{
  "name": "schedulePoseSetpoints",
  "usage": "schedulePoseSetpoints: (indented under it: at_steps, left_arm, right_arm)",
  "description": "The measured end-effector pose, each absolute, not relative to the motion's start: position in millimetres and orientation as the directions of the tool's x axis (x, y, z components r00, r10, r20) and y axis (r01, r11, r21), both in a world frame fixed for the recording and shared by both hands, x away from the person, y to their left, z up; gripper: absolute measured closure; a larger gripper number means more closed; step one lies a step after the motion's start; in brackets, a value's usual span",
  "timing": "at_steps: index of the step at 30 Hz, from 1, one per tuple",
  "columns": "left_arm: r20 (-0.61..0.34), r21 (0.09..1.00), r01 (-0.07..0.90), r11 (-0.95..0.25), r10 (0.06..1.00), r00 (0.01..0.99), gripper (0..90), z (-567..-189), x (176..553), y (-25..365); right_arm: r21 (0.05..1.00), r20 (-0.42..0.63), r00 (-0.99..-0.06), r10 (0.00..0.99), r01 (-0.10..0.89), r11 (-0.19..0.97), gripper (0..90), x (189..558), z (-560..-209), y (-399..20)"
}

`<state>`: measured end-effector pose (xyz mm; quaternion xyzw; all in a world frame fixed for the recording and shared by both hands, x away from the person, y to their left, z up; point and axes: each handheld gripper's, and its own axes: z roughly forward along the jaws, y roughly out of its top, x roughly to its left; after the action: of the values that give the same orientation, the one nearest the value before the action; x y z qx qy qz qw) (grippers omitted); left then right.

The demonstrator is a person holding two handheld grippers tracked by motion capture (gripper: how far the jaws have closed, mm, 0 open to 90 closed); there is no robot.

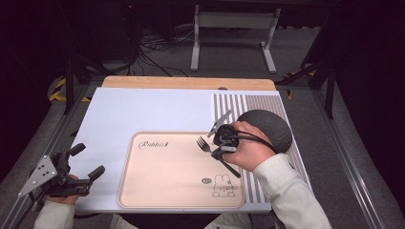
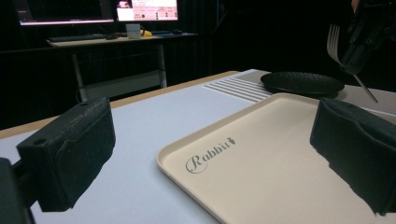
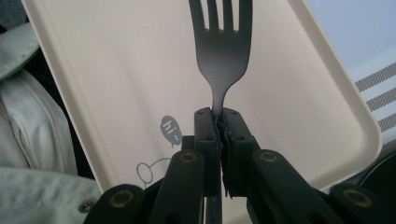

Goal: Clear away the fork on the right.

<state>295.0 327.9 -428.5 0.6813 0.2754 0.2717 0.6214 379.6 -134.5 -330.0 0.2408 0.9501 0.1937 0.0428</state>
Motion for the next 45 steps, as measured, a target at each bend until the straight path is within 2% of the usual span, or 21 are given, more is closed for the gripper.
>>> schedulePoseSetpoints:
  at_steps: [3, 6, 7, 10, 15, 21, 28, 38, 45]
  left_arm:
    - [0.03, 0.996, 0.035, -0.076, 0.713, 0.7, 0.9, -428.3, 294.9, 328.3]
    - [0.03, 0.997, 0.033, -0.074, 0.715, 0.698, 0.9, -428.3, 295.0, 328.6]
    - [0.03, 0.997, 0.033, -0.074, 0.715, 0.698, 0.9, -428.3, 295.0, 328.6]
    - [0.03, 0.997, 0.032, -0.073, 0.715, 0.698, 0.9, -428.2, 294.9, 328.5]
    - [0.029, 0.997, 0.033, -0.072, 0.715, 0.698, 0.9, -428.3, 295.1, 328.9]
    - [0.029, 0.997, 0.031, -0.07, 0.715, 0.698, 0.9, -427.9, 295.0, 329.2]
    - [0.029, 0.997, 0.034, -0.073, 0.713, 0.701, 0.9, -428.0, 295.3, 329.4]
    - [0.03, 0.997, 0.032, -0.074, 0.712, 0.702, 0.9, -428.1, 295.5, 328.9]
    - [0.03, 0.997, 0.032, -0.074, 0.712, 0.702, 0.9, -428.1, 295.4, 329.1]
  right_arm:
    - [0.379, 0.019, -0.856, 0.516, 0.484, 0.789, 87.1, 380.1, -333.4, -133.1]
    - [0.376, 0.052, -0.791, 0.609, 0.58, 0.722, 87.1, 382.1, -339.0, -132.5]
    - [0.376, 0.052, -0.791, 0.609, 0.58, 0.722, 87.1, 382.1, -339.0, -132.5]
    - [0.38, 0.094, -0.702, 0.706, 0.681, 0.626, 87.1, 384.5, -345.5, -132.9]
    - [0.361, 0.097, -0.64, 0.762, 0.736, 0.573, 87.1, 386.8, -351.5, -133.5]
    - [0.336, 0.1, -0.604, 0.791, 0.768, 0.545, 87.1, 391.2, -358.5, -131.6]
    - [0.297, 0.101, -0.612, 0.784, 0.771, 0.563, 87.0, 395.2, -368.0, -130.6]
    - [0.302, 0.162, -0.567, 0.807, 0.807, 0.507, 86.9, 406.3, -383.9, -142.6]
    - [0.273, 0.178, -0.545, 0.819, 0.827, 0.491, 86.9, 413.7, -397.7, -147.4]
